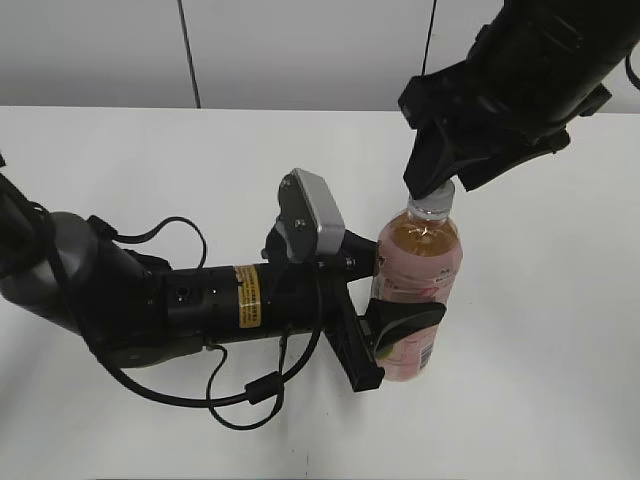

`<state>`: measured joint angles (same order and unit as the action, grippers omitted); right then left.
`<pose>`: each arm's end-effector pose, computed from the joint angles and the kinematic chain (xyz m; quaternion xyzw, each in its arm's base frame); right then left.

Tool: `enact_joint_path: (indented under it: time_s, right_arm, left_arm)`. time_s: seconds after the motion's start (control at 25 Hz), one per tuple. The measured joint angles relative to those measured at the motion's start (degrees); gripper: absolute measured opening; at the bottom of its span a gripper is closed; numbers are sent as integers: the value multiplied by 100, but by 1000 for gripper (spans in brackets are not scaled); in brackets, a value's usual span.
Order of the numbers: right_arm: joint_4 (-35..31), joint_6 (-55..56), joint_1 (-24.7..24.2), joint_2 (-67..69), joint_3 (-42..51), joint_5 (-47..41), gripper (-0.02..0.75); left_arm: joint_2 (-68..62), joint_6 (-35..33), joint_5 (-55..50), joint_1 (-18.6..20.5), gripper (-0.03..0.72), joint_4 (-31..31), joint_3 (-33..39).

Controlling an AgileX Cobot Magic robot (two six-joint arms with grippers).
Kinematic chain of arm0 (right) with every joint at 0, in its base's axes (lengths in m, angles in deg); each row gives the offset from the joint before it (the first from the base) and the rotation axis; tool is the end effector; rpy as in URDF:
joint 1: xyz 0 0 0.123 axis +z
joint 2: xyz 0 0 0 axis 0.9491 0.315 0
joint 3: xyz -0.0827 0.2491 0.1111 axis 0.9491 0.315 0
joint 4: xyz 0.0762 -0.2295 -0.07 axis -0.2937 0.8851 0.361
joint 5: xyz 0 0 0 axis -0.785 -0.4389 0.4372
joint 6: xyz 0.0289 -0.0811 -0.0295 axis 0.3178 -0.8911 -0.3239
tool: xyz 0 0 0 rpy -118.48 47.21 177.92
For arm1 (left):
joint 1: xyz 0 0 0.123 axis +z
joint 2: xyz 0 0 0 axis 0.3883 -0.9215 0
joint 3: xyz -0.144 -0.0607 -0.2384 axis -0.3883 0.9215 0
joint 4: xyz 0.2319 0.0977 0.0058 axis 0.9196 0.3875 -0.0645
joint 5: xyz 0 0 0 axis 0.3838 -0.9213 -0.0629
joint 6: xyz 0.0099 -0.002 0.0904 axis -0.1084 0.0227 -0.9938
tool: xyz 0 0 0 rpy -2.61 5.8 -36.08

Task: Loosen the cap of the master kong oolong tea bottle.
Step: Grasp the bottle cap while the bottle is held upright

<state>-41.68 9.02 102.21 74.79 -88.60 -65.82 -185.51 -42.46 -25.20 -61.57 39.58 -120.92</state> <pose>0.2660 0.1795 0.3116 -0.2457 0.9480 0.1512 0.1346 0.2475 -0.2697 0.1043 0.4710 0.6055 -0.4058 0.4968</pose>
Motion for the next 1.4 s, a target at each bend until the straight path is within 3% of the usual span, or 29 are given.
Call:
enact_joint_path:
  time_s: [0.32,0.48,0.68,0.92,1.2,1.32,1.4]
  right_arm:
    - [-66,19,0,152,-22,-30,393]
    - [-153,4,0,234,-28,-57,304]
    - [-148,-536,7,234,-39,-85,302]
    - [-148,-2957,7,234,-47,-92,284]
    - [-246,-6827,7,234,-47,-86,281]
    - [-265,-7788,7,234,-47,-47,281]
    - [-265,-8117,7,234,-47,14,281]
  left_arm:
    - [0,0,0,0,414,0,0]
    - [0,0,0,0,414,0,0]
    - [0,0,6,0,414,-5,0]
    - [0,-12,6,-5,414,25,0]
    - [0,-23,15,1,413,87,0]
    - [0,-12,15,1,371,104,0]
    - [0,-5,11,6,303,80,0]
